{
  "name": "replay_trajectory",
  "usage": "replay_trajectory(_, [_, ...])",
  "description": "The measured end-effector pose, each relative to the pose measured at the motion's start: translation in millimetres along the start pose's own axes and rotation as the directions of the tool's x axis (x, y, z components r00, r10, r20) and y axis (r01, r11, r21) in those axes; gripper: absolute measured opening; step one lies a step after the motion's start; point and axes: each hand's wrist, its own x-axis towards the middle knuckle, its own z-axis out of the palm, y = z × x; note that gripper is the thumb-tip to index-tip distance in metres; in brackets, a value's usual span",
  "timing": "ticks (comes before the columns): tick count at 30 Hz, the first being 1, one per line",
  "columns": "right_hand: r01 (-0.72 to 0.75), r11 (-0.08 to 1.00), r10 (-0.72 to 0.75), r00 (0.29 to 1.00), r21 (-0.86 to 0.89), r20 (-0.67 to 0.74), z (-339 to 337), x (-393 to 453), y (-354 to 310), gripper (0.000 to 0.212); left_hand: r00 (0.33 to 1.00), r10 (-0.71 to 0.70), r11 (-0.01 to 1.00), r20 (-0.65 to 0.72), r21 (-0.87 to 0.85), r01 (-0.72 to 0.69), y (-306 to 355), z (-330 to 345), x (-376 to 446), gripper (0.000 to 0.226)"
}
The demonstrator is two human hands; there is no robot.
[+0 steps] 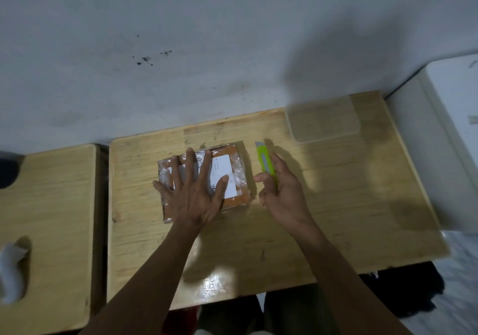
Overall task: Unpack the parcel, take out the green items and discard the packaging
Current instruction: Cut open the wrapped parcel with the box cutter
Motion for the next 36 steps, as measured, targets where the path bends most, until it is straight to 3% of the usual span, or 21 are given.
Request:
replay_trajectory(6, [0.060,0.984,-0.081,0.990,-0.165,-0.119,2.6,-1.9,9.8,0.049,1.000,0.014,1.000,0.010,-0.008,-0.014,-1.4,1.1,2.2,0.075])
replay_trajectory(12, [0.070,0.979,-0.075,0.997,-0.194,-0.019,6.5,1.4,3.6,0.051,1.000,0.005,1.000,0.006,-0.011,-0.005,-1.3,0.9,1.4,0.075])
replay_trajectory(17, [0.096,0.967,-0.110,0.993,-0.234,-0.045,11.2,4.3,5.1,0.053,1.000,-0.008,1.000,0.000,-0.005,0.008,-1.8,1.4,1.3,0.075])
replay_trajectory(22, [0.205,0.942,-0.209,0.978,-0.264,0.014,17.4,4.3,0.5,0.056,1.000,-0.011,1.000,-0.014,0.004,0.011,-0.9,2.7,0.0,0.075])
replay_trajectory(36, [0.150,0.909,-0.130,0.989,-0.389,0.078,33.0,20.6,-19.9,0.067,1.000,-0.015,1.000,-0.022,0.009,0.016,-1.0,2.5,0.8,0.075])
